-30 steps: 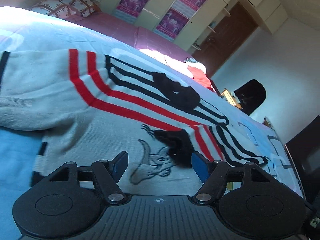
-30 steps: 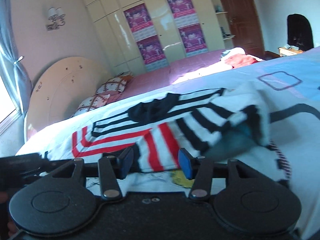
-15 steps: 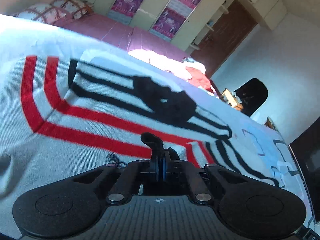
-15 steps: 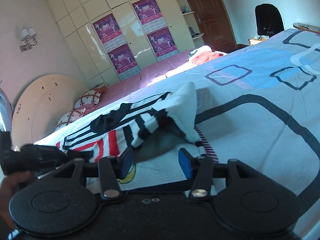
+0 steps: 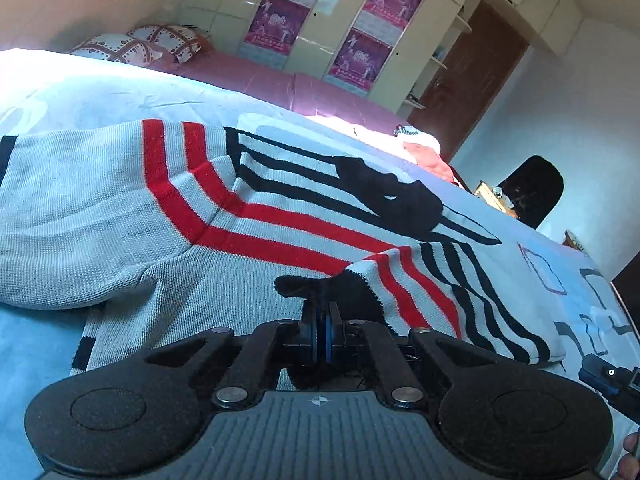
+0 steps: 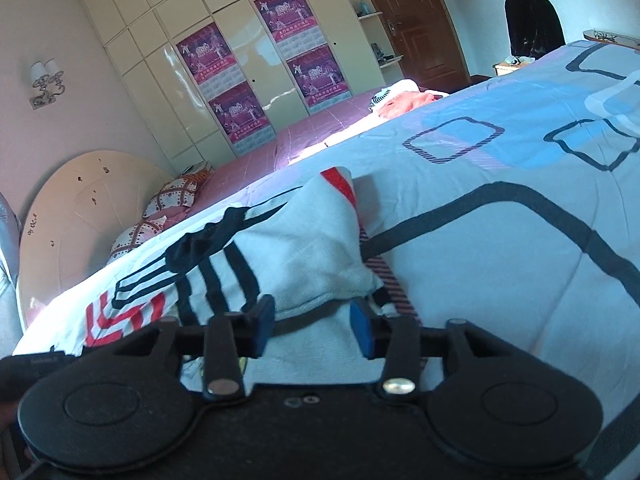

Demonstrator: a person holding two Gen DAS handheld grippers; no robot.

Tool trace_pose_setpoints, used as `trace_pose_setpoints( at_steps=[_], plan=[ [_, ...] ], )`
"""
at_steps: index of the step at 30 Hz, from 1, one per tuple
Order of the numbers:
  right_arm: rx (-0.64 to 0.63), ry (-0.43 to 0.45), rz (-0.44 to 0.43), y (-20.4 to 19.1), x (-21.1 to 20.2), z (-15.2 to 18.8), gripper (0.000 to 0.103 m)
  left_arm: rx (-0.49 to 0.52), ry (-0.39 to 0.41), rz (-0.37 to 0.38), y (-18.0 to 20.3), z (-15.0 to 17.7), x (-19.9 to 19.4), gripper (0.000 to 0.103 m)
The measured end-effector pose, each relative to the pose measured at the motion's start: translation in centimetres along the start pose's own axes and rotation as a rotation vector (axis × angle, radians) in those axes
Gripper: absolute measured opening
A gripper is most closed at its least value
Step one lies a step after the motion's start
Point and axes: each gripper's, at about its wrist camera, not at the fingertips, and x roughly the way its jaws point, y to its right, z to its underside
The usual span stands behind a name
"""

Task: Fold small clothes
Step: 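Lift the sleeve with the right gripper and fold it across the sweater body, then lower the sleeve onto the body and open the right gripper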

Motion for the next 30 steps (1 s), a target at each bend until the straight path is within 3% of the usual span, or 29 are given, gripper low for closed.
trace_pose_setpoints(
  at_steps=[1, 4, 7, 11, 15, 17, 20, 26, 30],
  plan=[
    [-0.007, -0.001, 0.003, 0.0, 0.4, -0.4, 0.023, 0.005, 0.008, -0.002, 0.1, -0.1, -0.1, 0.003],
    [-0.053, -0.002, 0.026, 0.1, 2.2, -1.6, 0.022, 0.002, 0.047, -0.008, 0.4, 0.0, -0.4, 0.003],
    [-0.136, -0.132, 0.055, 0.2, 5.8, -1.1, 0.007, 0.039, -0.012, -0.078, 0.6, 0.5, 0.7, 0.003],
    [-0.205, -0.106, 0.051, -0.8, 5.6, -1.6, 0.017, 0.018, 0.006, -0.072, 0.9, 0.1, -0.4, 0.003],
    [-0.258, -0.074, 0.031, -1.3, 6.1, -2.4, 0.016, -0.074, 0.001, -0.042, 0.1, -0.5, -0.8, 0.003],
    [-0.297, -0.147, 0.066, -1.2, 8.1, -2.0, 0.011, -0.024, -0.044, -0.133, 0.1, -0.2, 0.3, 0.003],
    [-0.342, -0.132, 0.059, -1.5, 8.2, -1.8, 0.014, 0.045, -0.037, -0.148, 0.5, 0.3, 0.7, 0.003],
    [-0.335, -0.135, 0.028, -1.0, 7.9, -1.9, 0.015, 0.033, -0.035, -0.124, 0.2, -0.5, 0.7, 0.004],
    [-0.341, -0.136, 0.015, -0.9, 7.8, -1.8, 0.016, 0.076, -0.027, -0.191, 0.6, -0.9, 1.2, 0.01]
  ],
)
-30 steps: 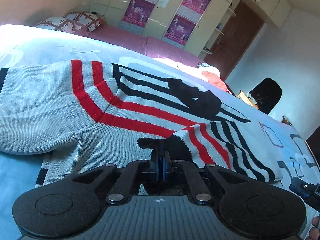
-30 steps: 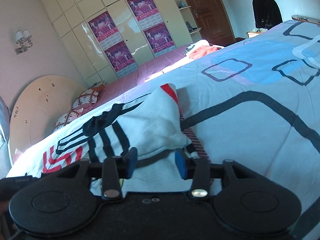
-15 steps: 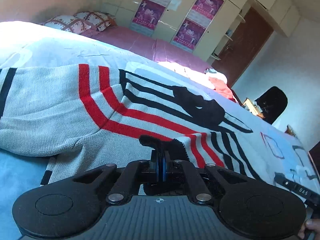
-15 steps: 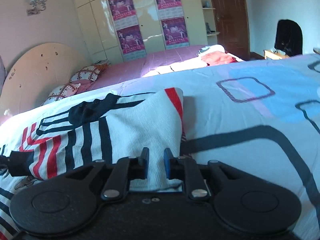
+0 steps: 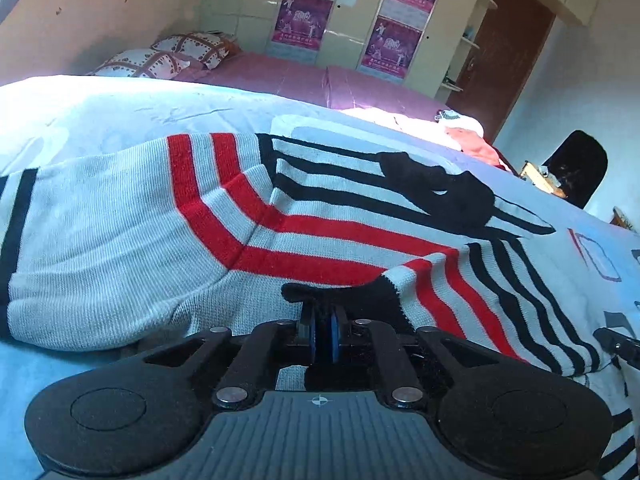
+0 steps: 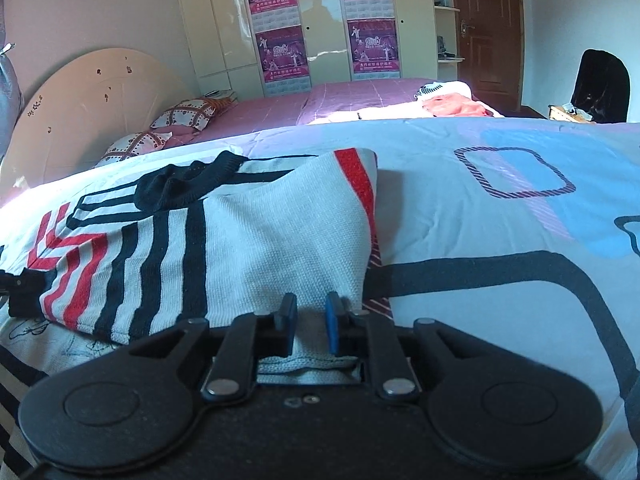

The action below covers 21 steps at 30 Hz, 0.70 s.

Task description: Fold small clothes

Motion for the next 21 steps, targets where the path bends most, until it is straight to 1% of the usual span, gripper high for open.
trace_pose_setpoints(
  at_steps=[1, 2, 3, 4, 6, 7, 8, 10, 12, 13, 14, 15, 16, 17, 18, 21],
  plan=[
    [-0.002, -0.001, -0.005, 0.1, 0.0, 0.0, 0.016, -0.016, 0.022, -0.043, -0.1, -0.2, -0.5, 0.014],
    [-0.003, -0.003, -0.009, 0.2, -0.1, 0.0, 0.016, -0.029, 0.075, -0.14, -0.3, -0.2, -1.5, 0.033],
    [-0.003, -0.005, -0.015, 0.3, -0.1, 0.0, 0.016, -0.039, 0.112, -0.198, -0.6, -0.3, -2.3, 0.045],
    [-0.005, -0.007, -0.022, 0.5, -0.1, 0.0, 0.016, -0.069, 0.143, -0.204, -1.2, -0.2, -3.2, 0.06],
    [-0.004, -0.009, -0.032, 0.7, -0.2, -0.1, 0.016, -0.11, 0.149, -0.109, -1.7, -0.3, -4.2, 0.06],
    [0.007, -0.005, -0.038, 0.8, -0.4, -0.2, 0.018, -0.09, 0.143, -0.08, -1.1, -0.3, -4.2, 0.06],
    [0.021, 0.011, -0.048, 0.9, -0.6, -0.5, 0.019, -0.043, 0.137, -0.039, 0.1, -0.3, -4.0, 0.06],
    [0.014, 0.05, -0.044, 1.1, -0.9, -1.0, 0.02, 0.023, 0.124, 0.034, 2.3, -0.2, -3.2, 0.06],
    [-0.001, 0.081, -0.026, 1.1, -0.4, -1.9, 0.016, 0.063, 0.099, 0.095, 4.4, -0.2, -1.7, 0.06],
    [0.004, 0.083, -0.024, 1.3, 0.1, -2.5, 0.011, 0.08, 0.09, 0.107, 5.0, -0.1, -1.0, 0.06],
    [0.007, 0.083, -0.028, 1.5, 0.7, -3.0, 0.01, 0.095, 0.067, 0.115, 5.7, 0.0, -0.1, 0.06],
    [0.001, 0.082, -0.031, 1.7, 1.4, -3.5, 0.01, 0.107, 0.037, 0.1, 6.1, 0.2, 0.7, 0.06],
    [-0.011, 0.078, -0.029, 1.8, 2.2, -3.8, 0.01, 0.133, 0.026, 0.079, 6.3, 0.4, 1.3, 0.06],
    [-0.028, 0.057, -0.018, 1.9, 3.5, -4.1, 0.006, 0.182, 0.046, 0.06, 7.0, 0.9, 1.2, 0.06],
    [-0.039, 0.025, -0.002, 2.1, 4.7, -4.3, 0.005, 0.21, 0.043, 0.044, 7.4, 1.0, 1.2, 0.06],
    [-0.046, 0.037, -0.018, 2.6, 5.9, -5.0, 0.005, 0.253, 0.036, 0.01, 8.2, 1.2, 0.9, 0.06]
  ],
)
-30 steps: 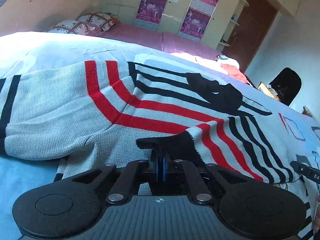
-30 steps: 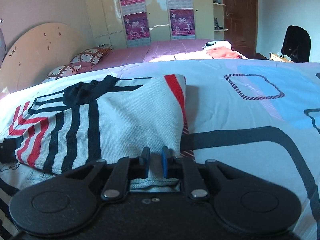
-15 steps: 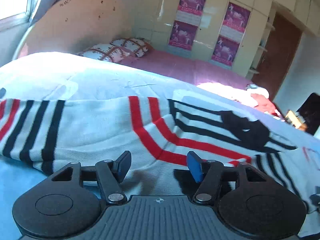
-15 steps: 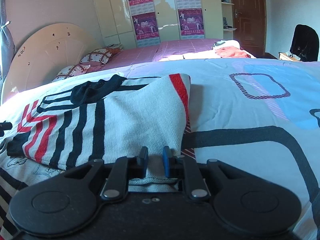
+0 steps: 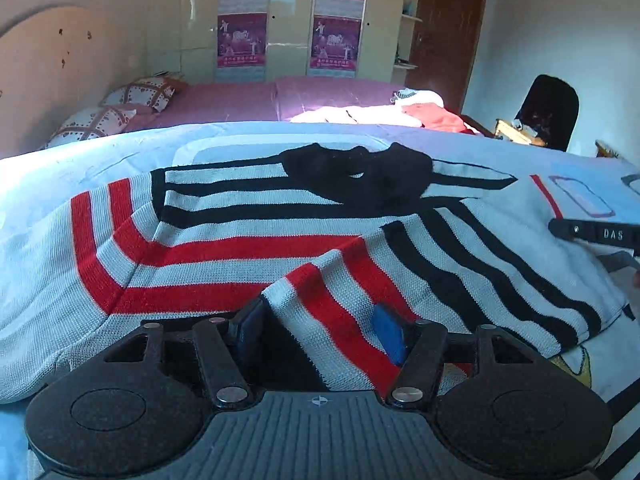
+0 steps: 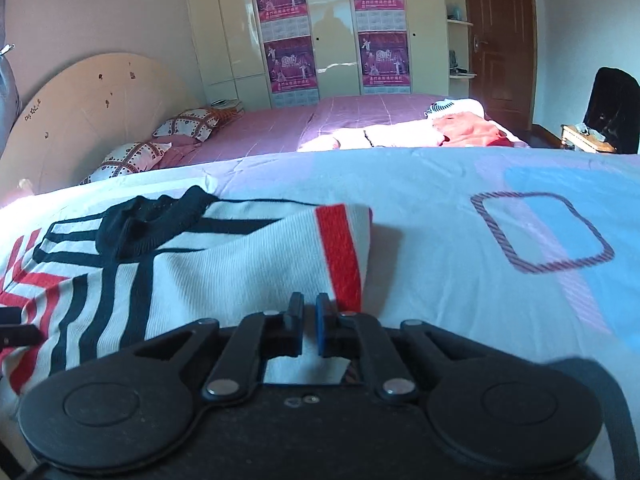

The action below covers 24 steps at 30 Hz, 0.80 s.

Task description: Fold small clothes

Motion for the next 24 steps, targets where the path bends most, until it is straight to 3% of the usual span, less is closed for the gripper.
trace_pose_setpoints(
  at_steps=[4, 7, 9, 10, 12, 13, 14, 16, 18, 21, 24],
  plan=[
    [-0.008, 0.0, 0.01, 1.1, 2.1, -1.7, 0.003, -0.055, 0.013, 0.008, -0.8, 0.0, -0.5, 0.061],
    [0.012, -0.015, 0.011, 2.1, 3.5, -2.9, 0.002, -0.121, 0.065, -0.048, -1.3, -0.5, -1.0, 0.061],
    [0.018, -0.025, 0.012, 1.9, 2.8, -3.4, 0.008, -0.144, 0.099, -0.068, -1.9, -0.9, -1.2, 0.061],
    [0.005, -0.003, 0.003, 1.4, 2.0, -3.3, 0.016, -0.142, 0.082, -0.062, -2.1, -1.1, -0.8, 0.061],
    [-0.042, 0.023, -0.045, 0.0, 0.9, -2.7, 0.015, -0.073, 0.0, -0.118, -1.5, -1.1, 0.8, 0.061],
    [-0.075, 0.01, -0.051, -0.6, 1.0, -2.2, 0.015, -0.058, 0.006, -0.132, -1.5, -0.9, 1.1, 0.061],
    [-0.118, -0.021, -0.01, -1.0, 1.7, -1.7, 0.015, -0.059, 0.016, -0.141, -1.7, -0.7, 1.2, 0.063],
    [-0.078, -0.004, 0.004, -0.2, 1.8, -1.4, 0.015, -0.089, 0.012, -0.176, -2.1, -0.7, 0.8, 0.063],
    [-0.062, 0.012, 0.079, -0.2, 0.9, -2.1, 0.012, -0.089, 0.027, -0.202, -2.4, -0.5, 0.0, 0.063],
    [-0.064, 0.073, -0.024, -0.9, -1.0, -2.4, 0.016, -0.108, 0.052, -0.2, -2.9, -0.1, -0.9, 0.063],
    [-0.14, 0.04, -0.138, -2.9, -1.0, -1.7, 0.015, -0.107, 0.07, -0.183, -2.7, 0.0, -1.2, 0.063]
  ],
)
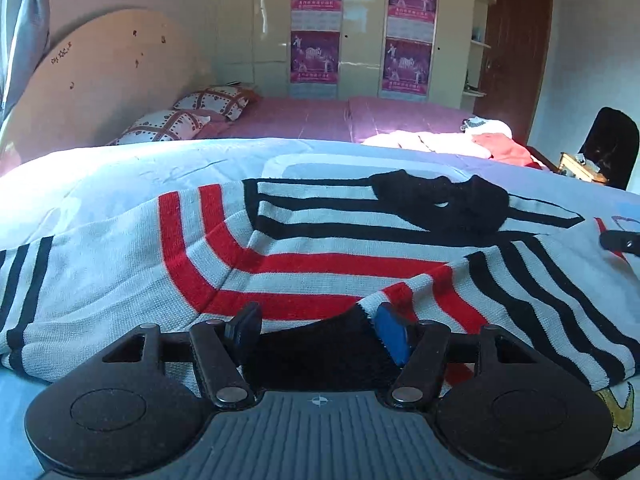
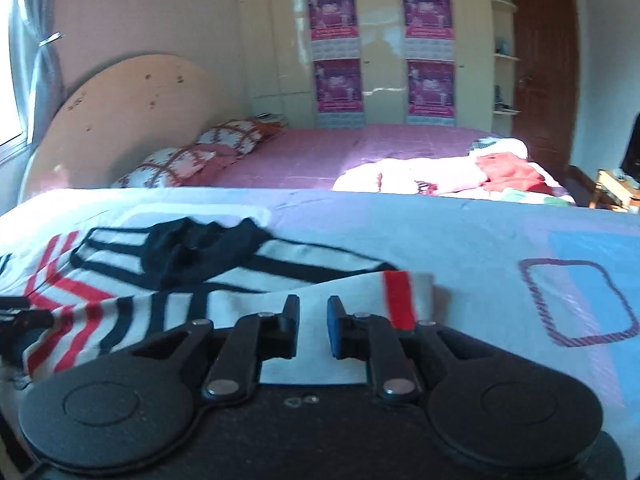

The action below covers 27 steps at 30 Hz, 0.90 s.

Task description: Fold small clothes

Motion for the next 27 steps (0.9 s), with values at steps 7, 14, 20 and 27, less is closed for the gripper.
trace_pose_setpoints(
  at_steps=[7, 14, 20, 27],
  plan=[
    [-0.086, -0.07, 0.037, -2.6, 1.6, 0.6, 0.017, -0.031, -0.007, -0.021, -0.7, -0.3, -0.3, 0.063],
    [0.024, -0.013, 0.021, -1.4, -0.4, 1.3, 0.021, -0.182, -0.056, 0.05, -5.8, 0.7, -0.8, 0.04],
    [0.026, -0.034, 0.036, -1.8, 0.4, 1.9, 0.018, -0.163, -0.065, 0.122, -5.2, 0.4, 0.8, 0.004],
    [-0.028, -0.07, 0.084, -1.9, 1.2, 2.0, 0.006, -0.128, -0.058, 0.083, -4.8, 1.0, 1.1, 0.004]
  ],
)
